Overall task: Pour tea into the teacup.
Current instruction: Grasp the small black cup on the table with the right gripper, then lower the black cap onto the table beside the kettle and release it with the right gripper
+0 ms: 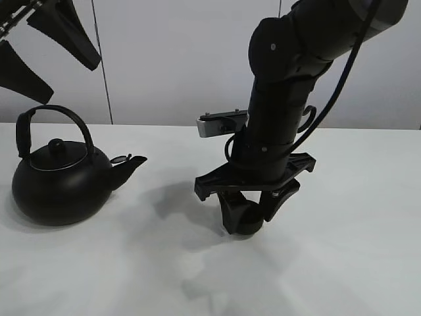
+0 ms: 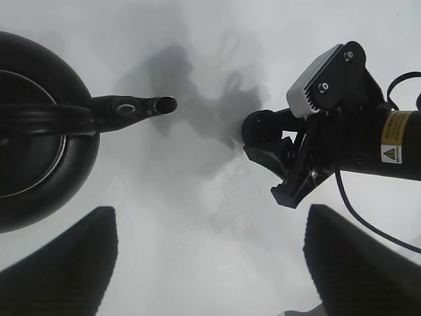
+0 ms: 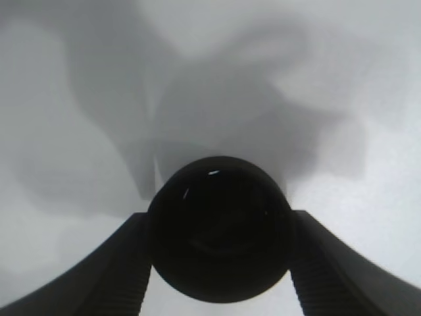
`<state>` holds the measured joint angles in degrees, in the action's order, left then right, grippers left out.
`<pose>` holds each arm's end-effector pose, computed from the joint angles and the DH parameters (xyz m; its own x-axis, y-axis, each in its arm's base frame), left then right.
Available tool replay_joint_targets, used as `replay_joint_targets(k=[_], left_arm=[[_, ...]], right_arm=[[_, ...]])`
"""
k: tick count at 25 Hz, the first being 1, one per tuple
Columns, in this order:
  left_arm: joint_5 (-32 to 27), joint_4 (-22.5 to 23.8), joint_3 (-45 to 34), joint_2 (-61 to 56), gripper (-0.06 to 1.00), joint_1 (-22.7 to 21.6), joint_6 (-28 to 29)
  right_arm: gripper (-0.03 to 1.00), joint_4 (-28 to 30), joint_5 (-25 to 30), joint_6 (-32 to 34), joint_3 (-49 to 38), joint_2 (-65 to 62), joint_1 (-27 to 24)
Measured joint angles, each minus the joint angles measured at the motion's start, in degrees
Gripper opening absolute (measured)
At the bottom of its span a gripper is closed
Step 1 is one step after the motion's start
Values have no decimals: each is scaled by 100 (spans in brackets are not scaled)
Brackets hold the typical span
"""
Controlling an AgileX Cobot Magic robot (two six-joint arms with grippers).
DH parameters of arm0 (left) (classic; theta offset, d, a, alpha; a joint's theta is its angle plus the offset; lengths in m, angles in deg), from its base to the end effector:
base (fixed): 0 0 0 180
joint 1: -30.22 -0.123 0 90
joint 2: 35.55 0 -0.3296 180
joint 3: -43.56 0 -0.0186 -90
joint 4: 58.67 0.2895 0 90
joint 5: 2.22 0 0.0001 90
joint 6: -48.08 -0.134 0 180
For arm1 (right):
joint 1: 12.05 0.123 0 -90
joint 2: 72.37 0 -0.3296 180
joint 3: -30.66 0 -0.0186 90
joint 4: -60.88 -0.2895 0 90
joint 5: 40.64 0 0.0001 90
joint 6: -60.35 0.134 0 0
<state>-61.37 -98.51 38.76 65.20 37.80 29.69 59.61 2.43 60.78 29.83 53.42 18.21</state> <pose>0.3747 -0.1242 0.2836 -0.9402 0.0550 -0.3363 0.2399 0.8077 -0.5386 0.3964 0.2336 0.1008 -0.8615 -0.4752 -0.1787 -0.4859 0.8738 0.0191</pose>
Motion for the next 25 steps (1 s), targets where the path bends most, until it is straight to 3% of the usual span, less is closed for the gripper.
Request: replay_joint_targets(k=[11, 20, 25], left_arm=[[0, 0, 0, 0, 57, 0, 0], [17, -7, 0, 0, 57, 0, 0], [43, -7, 0, 0, 57, 0, 0]], right_arm=[[41, -781, 228, -5, 95, -454, 0], [41, -707, -13, 12, 589, -354, 541], [41, -441, 350, 82, 1250, 186, 594]])
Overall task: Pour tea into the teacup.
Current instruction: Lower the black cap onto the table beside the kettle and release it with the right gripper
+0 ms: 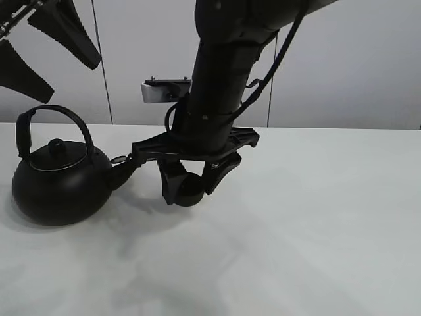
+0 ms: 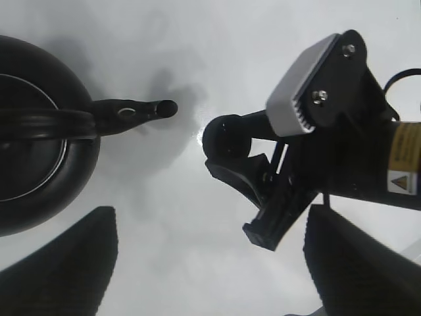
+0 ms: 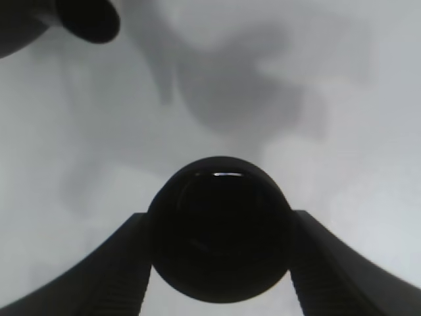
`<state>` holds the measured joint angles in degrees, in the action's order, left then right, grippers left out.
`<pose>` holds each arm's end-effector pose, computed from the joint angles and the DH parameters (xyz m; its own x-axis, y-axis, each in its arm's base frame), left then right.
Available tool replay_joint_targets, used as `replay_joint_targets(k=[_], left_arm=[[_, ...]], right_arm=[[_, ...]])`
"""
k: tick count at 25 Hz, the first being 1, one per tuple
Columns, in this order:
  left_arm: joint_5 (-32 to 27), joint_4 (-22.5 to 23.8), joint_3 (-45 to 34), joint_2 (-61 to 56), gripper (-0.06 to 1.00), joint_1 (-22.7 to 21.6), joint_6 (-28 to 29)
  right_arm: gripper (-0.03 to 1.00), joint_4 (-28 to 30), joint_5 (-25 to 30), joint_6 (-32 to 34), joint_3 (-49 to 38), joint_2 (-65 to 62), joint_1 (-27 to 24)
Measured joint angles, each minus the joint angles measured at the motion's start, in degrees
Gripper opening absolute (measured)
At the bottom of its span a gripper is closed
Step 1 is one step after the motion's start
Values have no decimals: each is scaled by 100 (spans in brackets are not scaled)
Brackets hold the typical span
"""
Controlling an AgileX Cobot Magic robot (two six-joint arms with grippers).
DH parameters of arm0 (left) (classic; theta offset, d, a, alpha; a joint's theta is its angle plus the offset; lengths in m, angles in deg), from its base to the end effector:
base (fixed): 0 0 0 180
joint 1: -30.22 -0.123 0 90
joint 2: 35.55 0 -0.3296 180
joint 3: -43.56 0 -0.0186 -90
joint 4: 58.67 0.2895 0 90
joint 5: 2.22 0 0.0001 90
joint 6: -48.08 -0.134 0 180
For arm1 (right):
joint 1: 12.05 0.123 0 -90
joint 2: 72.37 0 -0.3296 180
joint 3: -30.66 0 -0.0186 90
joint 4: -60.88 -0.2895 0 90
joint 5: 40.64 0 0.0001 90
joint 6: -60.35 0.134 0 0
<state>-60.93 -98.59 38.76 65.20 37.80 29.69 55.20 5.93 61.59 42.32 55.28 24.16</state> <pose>0.3757 -0.1242 0.2838 -0.9384 0.0499 -0.3418 0.2389 0.8085 -0.5379 0.4058 0.3090 0.1464 -0.8205 -0.4898 -0.2947 -0.5352 0.8393 0.0954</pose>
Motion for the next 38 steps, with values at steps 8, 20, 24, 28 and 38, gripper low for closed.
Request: replay_joint_targets(k=[8, 20, 24, 28, 38], left_arm=[[5, 0, 0, 0, 57, 0, 0], [5, -7, 0, 0, 57, 0, 0], [5, -7, 0, 0, 57, 0, 0], [5, -7, 0, 0, 57, 0, 0], [5, -7, 0, 0, 57, 0, 0]], right_arm=[[41, 482, 353, 97, 725, 613, 0], [41, 438, 157, 305, 765, 929, 0], [41, 411, 156, 305, 765, 929, 0], [46, 366, 151, 305, 765, 908, 0], [50, 568, 239, 340, 765, 576, -13]])
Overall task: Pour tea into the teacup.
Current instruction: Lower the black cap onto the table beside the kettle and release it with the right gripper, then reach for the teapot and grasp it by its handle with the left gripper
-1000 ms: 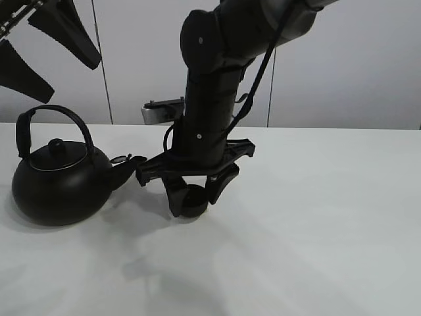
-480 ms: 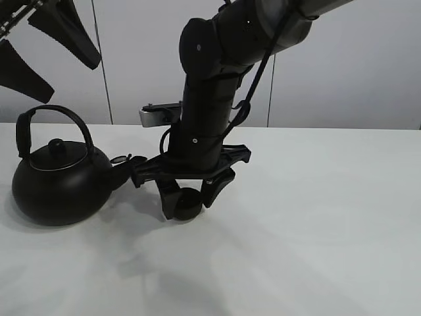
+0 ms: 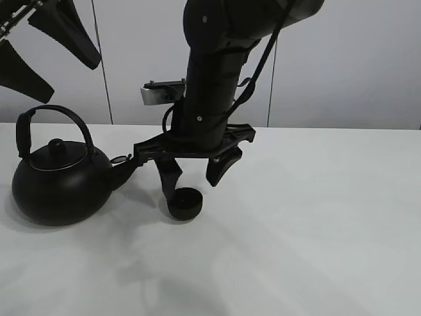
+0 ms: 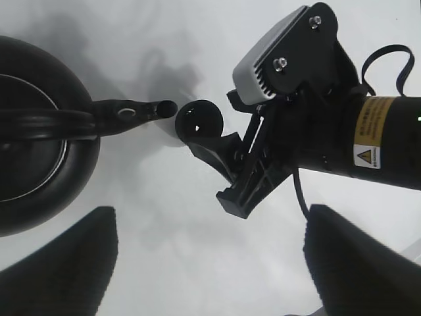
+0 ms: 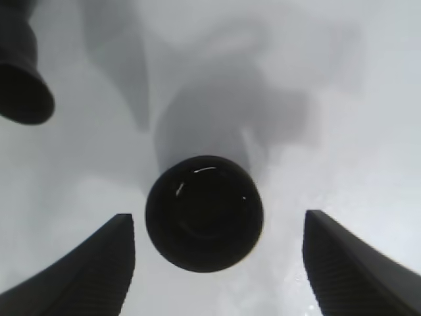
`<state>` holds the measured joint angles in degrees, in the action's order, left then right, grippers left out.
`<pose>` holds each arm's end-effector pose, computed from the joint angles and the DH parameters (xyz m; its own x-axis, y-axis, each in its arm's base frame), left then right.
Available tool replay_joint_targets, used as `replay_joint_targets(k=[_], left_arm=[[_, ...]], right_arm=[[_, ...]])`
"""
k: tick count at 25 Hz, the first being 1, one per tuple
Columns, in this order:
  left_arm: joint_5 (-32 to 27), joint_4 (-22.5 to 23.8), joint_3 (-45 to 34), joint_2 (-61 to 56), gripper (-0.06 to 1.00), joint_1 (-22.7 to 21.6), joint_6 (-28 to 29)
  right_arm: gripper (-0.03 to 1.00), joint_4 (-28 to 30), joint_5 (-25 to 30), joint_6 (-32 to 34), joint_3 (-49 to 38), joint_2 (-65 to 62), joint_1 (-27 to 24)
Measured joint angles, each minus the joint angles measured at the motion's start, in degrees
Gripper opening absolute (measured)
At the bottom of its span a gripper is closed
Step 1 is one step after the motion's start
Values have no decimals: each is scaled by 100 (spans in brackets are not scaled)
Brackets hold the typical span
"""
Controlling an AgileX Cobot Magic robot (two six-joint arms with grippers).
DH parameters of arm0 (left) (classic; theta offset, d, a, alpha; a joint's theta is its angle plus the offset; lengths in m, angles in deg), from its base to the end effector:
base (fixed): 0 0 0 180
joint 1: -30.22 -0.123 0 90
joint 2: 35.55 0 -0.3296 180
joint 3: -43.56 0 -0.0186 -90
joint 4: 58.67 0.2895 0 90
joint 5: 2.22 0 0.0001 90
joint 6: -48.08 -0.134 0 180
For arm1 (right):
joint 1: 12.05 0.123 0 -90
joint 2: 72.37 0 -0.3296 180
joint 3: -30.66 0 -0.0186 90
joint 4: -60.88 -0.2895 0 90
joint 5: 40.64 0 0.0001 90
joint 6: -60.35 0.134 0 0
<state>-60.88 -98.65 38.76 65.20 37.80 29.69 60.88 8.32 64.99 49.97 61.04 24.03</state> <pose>0.3758 -0.1242 0.2839 -0.9383 0.0488 -0.3424 0.2385 0.8082 -0.5385 0.4343 0.3164 0.1330 -0.8182 -0.4961 -0.2904 -0.5244 0.8511 0.0236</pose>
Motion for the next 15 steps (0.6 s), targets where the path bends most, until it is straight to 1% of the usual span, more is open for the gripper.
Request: replay_joint_targets(k=[3, 7, 10, 13, 15], left_arm=[[1, 0, 0, 0, 57, 0, 0], [44, 0, 0, 0, 57, 0, 0], [50, 0, 0, 0, 57, 0, 0], [57, 0, 0, 0, 57, 0, 0], [63, 0, 0, 0, 57, 0, 0]], right_arm=[[50, 205, 73, 130, 0, -127, -133], [50, 325, 82, 173, 0, -440, -552], [50, 406, 87, 177, 0, -747, -1009], [50, 618, 135, 171, 0, -1054, -1609], [49, 810, 232, 107, 0, -1241, -2100]])
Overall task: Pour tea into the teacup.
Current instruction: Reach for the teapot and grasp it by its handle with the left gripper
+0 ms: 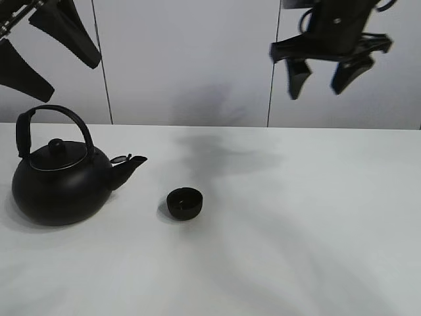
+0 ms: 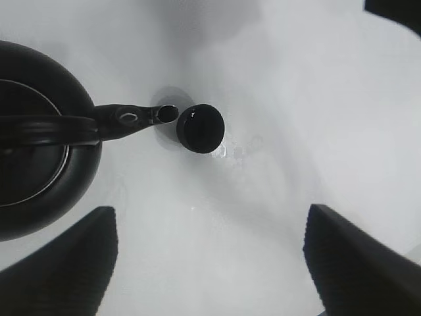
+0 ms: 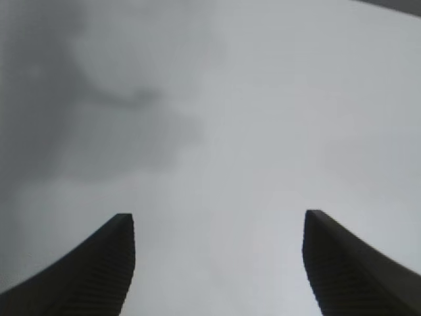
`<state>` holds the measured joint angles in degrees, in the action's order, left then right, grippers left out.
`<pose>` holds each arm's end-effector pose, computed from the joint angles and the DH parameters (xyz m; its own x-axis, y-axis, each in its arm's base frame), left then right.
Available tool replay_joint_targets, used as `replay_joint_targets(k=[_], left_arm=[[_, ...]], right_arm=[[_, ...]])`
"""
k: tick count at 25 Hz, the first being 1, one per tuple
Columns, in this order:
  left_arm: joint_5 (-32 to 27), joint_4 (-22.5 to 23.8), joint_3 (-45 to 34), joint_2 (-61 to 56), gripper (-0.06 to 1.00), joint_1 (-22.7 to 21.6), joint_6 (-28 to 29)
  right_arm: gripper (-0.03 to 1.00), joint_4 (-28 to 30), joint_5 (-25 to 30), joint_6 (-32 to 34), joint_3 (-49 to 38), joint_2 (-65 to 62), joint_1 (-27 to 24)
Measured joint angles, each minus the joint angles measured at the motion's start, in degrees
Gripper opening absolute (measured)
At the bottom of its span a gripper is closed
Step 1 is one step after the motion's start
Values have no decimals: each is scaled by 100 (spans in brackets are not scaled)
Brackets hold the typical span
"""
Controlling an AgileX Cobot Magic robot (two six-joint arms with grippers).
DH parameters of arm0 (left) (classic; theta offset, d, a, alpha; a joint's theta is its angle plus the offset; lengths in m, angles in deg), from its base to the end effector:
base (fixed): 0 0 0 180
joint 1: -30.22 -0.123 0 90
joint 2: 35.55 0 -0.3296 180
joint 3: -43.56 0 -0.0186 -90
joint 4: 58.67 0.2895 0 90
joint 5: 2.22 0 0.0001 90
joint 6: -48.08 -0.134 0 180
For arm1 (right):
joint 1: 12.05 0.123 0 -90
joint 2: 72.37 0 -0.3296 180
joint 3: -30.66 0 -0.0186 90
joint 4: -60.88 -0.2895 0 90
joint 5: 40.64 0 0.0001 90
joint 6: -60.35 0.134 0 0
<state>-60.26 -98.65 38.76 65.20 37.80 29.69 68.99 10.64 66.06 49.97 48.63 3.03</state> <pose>0.3772 -0.1239 0.2842 -0.9357 0.0428 -0.3503 0.2377 0.8102 -0.5359 0.5040 0.1205 0.2467 -0.8601 -0.2207 -0.4599 -0.2006 0.9753 -0.0929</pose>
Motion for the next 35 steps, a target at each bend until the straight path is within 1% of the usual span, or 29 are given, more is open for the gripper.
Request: replay_joint_targets(k=[3, 7, 11, 15, 17, 19, 23, 26, 29, 32, 35], left_arm=[[0, 0, 0, 0, 57, 0, 0], [5, 0, 0, 0, 57, 0, 0], [5, 0, 0, 0, 57, 0, 0], [21, 0, 0, 0, 57, 0, 0], [21, 0, 0, 0, 57, 0, 0], [21, 0, 0, 0, 57, 0, 0], [27, 0, 0, 0, 57, 0, 0], [27, 0, 0, 0, 57, 0, 0], [27, 0, 0, 0, 57, 0, 0], [27, 0, 0, 0, 57, 0, 0], [32, 0, 0, 0, 57, 0, 0]], right_arm=[[49, 192, 228, -249, -5, -322, -726], [49, 218, 705, -617, -11, -937, -1668], [49, 236, 1242, -1042, -17, -1825, -2538], [49, 99, 1388, -1173, -29, -3050, -3162], [49, -74, 1406, -1202, -29, -3812, -3233], [49, -402, 1432, -1247, -29, -4541, -3163], [49, -977, 1489, -1469, -62, -5988, -2627], [49, -1073, 1543, -1513, -341, -6988, -2315], [49, -1021, 1715, -1503, -963, -7896, -2251], [49, -1006, 1829, -1474, -1922, -8737, -2232], [49, -1006, 1842, -1379, -3089, -9544, -2232]])
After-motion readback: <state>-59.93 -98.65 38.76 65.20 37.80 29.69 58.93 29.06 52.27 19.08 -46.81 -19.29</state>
